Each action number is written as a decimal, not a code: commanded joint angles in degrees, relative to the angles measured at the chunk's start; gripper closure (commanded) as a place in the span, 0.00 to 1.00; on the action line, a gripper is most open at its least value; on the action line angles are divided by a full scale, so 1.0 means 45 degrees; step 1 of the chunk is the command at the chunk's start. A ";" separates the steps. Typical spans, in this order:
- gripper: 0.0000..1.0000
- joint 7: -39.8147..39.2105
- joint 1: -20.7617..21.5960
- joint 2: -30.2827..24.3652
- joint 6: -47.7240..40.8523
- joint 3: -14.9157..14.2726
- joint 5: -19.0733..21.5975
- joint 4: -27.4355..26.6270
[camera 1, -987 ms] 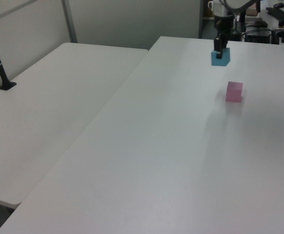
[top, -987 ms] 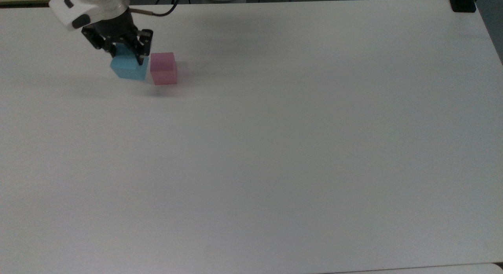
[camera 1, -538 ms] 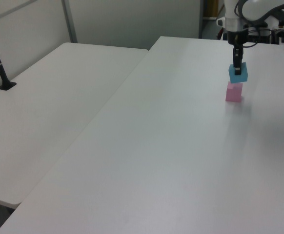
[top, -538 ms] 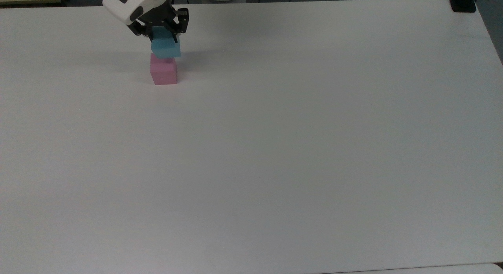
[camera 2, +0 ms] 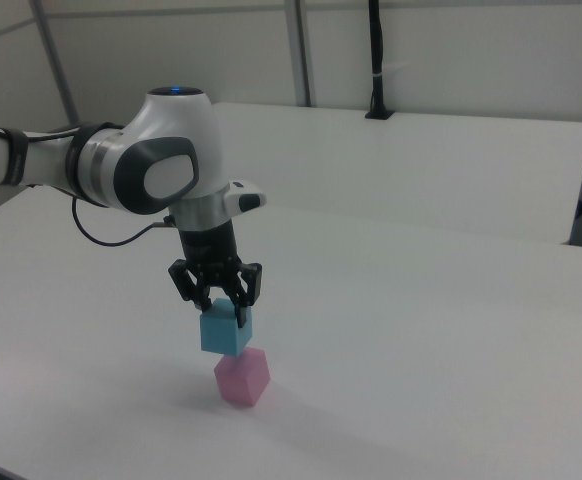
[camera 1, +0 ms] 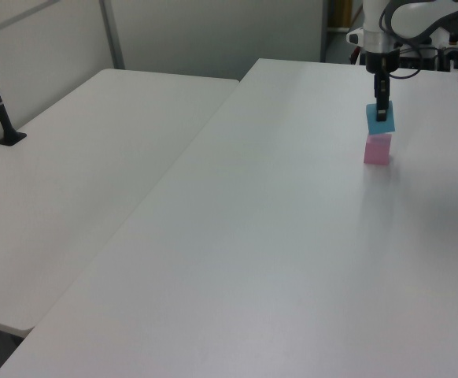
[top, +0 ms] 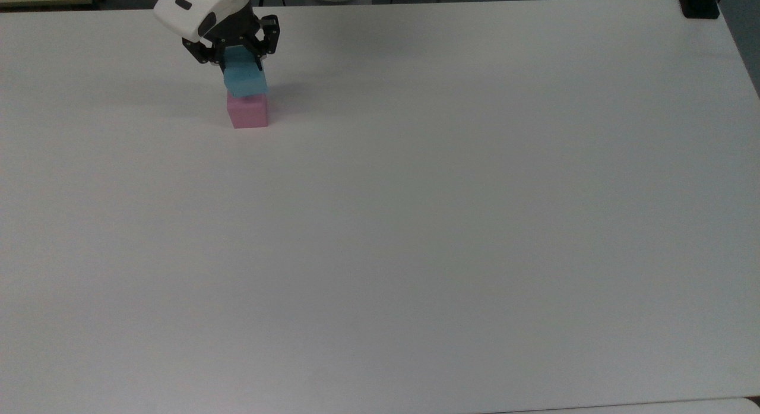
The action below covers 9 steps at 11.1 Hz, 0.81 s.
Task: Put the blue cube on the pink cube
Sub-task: 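Lower the light-blue cube onto the pink cube's top face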
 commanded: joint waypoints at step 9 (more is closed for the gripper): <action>0.00 -0.0002 -0.0657 -0.0007 0.1398 -0.0089 -0.0258 -0.0954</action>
